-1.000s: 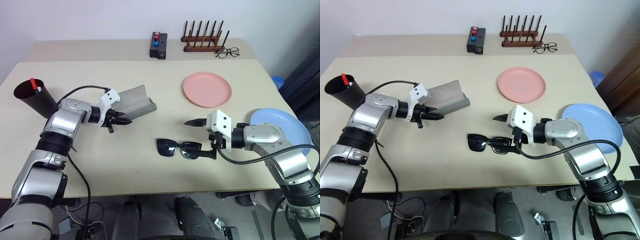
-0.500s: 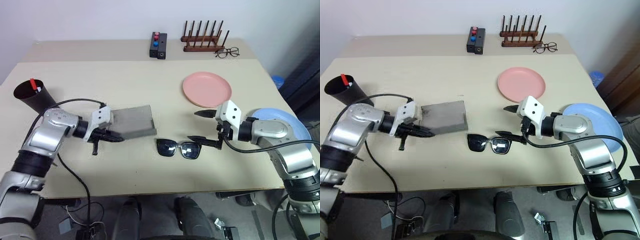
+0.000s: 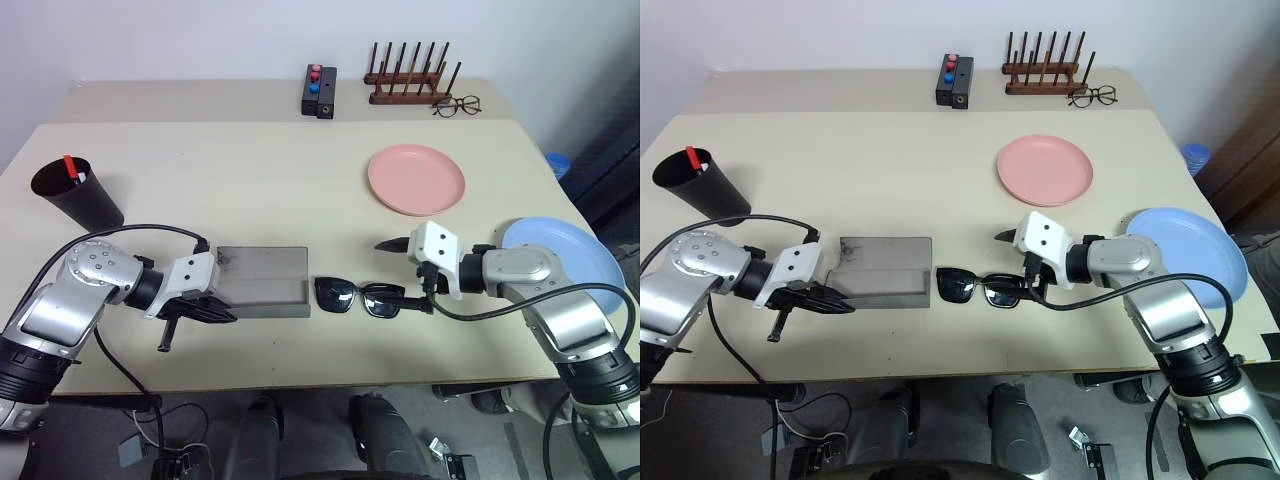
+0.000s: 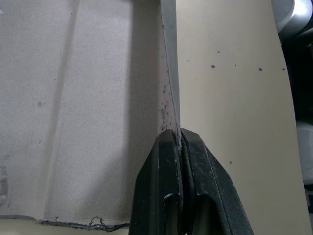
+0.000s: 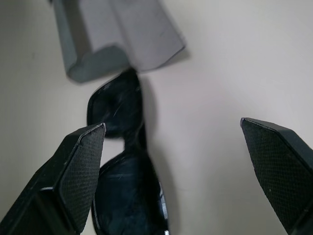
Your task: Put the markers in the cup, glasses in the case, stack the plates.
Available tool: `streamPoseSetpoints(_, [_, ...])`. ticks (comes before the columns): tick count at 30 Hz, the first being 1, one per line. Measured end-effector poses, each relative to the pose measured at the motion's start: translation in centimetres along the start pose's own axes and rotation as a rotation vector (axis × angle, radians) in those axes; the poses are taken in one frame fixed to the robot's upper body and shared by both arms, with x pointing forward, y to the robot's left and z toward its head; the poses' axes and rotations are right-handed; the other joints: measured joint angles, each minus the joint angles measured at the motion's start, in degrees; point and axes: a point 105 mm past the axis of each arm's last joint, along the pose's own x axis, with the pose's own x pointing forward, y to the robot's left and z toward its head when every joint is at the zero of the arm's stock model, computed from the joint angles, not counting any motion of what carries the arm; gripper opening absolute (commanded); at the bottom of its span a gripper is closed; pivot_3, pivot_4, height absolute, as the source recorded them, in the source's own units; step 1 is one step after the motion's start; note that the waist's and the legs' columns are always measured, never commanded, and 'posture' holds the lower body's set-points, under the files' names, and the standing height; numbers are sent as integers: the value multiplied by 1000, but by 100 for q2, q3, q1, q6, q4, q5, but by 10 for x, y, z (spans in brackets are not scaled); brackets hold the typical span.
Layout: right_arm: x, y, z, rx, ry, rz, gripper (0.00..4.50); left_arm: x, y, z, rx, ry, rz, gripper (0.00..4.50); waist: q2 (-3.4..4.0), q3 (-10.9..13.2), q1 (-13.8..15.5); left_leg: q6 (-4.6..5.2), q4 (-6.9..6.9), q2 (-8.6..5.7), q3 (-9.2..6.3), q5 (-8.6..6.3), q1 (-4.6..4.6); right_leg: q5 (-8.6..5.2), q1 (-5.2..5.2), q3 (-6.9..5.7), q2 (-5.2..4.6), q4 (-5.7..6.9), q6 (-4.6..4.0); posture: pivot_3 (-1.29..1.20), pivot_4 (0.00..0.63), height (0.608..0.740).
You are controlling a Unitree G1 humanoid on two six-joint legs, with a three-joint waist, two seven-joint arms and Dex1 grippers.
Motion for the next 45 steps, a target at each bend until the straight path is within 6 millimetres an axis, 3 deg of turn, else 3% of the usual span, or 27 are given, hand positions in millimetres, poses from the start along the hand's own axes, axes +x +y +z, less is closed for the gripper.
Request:
streamPoseSetpoints(1, [2,1,0,-9,6,6,4500,0,0,0,-4,-2,0,59,0,0,-1,0,0,0,0,0,0,0,0,0,0,0,0,0,150,740])
streamPoseSetpoints(4, [7,4,3,-35,26,15,4500,1,3,4,3,-23,21,1254,0,0,-1,0,0,0,0,0,0,0,0,-1,1,2,0,0,150,740])
streamPoseSetpoints(15, [17,7,6,-93,129,1,4500,-21,26,28,-24,-182,210,1254,-1,0,-11,0,1,0,0,0,0,0,-2,0,1,4,1,0,150,740])
streamPoseSetpoints(28, [25,5,-6,-144,246,-65,4500,-5,-16,42,-121,-327,223,1254,-1,-1,0,0,5,0,0,0,3,1,1,0,0,5,0,0,150,740])
streamPoseSetpoints(32, [28,5,-8,-162,268,-78,3282,-4,-17,42,-142,-333,255,1286,-1,-1,-4,0,5,0,0,0,3,1,1,0,0,5,0,0,150,740])
streamPoseSetpoints(38, [29,1,-8,-192,280,-115,116,-6,-15,42,-158,-345,292,1286,-2,-2,-4,0,5,0,0,0,4,1,2,0,0,5,0,0,150,740])
streamPoseSetpoints(45, [29,-3,-7,-241,281,-131,42,-6,-13,42,-165,-350,311,1286,-4,-3,-6,0,6,0,0,0,7,1,4,0,0,5,-1,0,150,740])
